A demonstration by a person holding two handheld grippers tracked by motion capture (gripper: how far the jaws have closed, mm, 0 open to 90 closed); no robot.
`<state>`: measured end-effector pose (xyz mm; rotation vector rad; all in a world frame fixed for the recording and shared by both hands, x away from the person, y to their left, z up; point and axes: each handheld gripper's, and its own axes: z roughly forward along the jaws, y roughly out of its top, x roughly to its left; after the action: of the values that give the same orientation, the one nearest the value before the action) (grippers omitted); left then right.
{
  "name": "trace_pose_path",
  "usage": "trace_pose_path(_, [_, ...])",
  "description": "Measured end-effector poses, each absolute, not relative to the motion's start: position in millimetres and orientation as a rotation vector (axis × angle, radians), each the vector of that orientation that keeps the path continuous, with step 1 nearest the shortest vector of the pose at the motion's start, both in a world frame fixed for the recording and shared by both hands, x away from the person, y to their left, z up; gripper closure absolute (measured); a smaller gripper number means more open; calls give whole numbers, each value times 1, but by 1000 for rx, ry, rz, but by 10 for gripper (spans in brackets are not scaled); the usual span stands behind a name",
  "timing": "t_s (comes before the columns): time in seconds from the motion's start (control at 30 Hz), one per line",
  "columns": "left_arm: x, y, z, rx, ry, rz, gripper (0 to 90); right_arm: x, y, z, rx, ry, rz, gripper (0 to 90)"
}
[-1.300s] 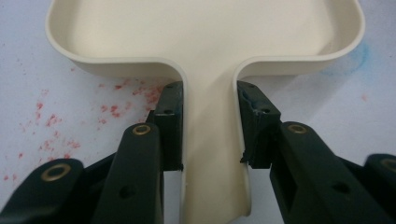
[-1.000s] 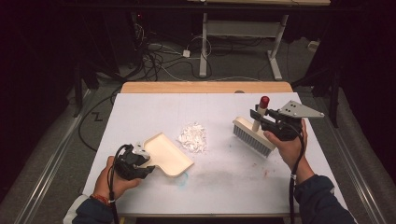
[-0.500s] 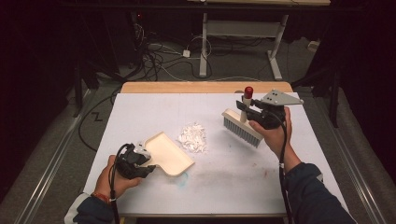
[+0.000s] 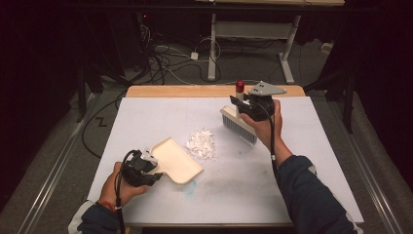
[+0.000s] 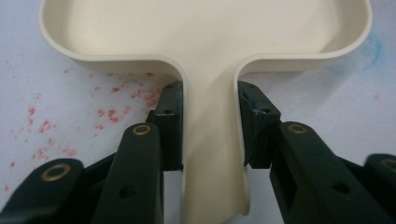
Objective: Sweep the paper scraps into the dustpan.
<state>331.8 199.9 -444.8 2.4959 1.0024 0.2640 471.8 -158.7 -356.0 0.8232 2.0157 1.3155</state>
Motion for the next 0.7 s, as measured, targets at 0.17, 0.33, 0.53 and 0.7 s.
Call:
trace_pose_path(0.17, [332, 199, -446, 2499, 1002, 264, 638, 481, -151, -354, 866, 1959, 1333, 707])
trace_pose_path(0.33, [334, 199, -446, 2503, 995, 260, 638, 486, -137, -362, 868, 1925, 1333, 708])
trace_pose_path(0.53, [336, 197, -447, 2512, 973, 260, 638, 485, -115, -375, 839, 1940, 1358, 708])
trace_pose_path(0.7, [336, 198, -447, 2509, 973, 253, 637, 478, -102, -378, 798, 1962, 1379, 707])
